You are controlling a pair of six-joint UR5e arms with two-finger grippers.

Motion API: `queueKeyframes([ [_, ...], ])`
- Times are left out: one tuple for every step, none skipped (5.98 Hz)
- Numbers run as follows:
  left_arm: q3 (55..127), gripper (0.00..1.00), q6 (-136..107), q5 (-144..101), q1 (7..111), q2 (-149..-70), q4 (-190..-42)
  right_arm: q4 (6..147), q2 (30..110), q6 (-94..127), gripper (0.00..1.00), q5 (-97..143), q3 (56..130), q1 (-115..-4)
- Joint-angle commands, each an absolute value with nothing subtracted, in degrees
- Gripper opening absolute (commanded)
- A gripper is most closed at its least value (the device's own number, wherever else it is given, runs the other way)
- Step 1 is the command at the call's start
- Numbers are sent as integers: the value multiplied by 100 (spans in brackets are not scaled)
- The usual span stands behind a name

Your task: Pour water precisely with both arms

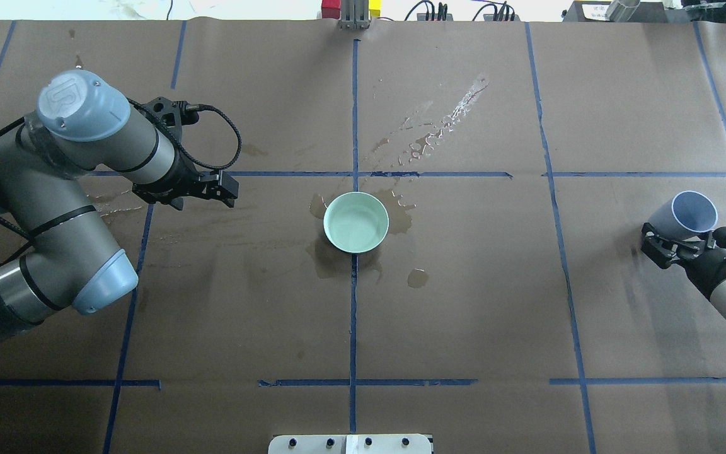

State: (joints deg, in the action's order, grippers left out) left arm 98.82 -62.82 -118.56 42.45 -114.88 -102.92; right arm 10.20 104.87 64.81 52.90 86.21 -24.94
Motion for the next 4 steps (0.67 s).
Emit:
queueKeyframes([
  [9888,100,-6284,-11848,4245,-11487,-10301,1020,10477,6478,100,5142,8596,-2505],
  [9888,100,-6284,-11848,4245,-11487,-10301,1020,10459,6469,100,5072,8570,-2505],
  [9896,100,-6302,-11848,4245,-11487,-10301,1020,10459,6460,100,5036,8569,-2496],
  [9896,100,-6302,-11848,4245,-11487,-10301,1020,10389,6443,100,5001,8569,-2505],
])
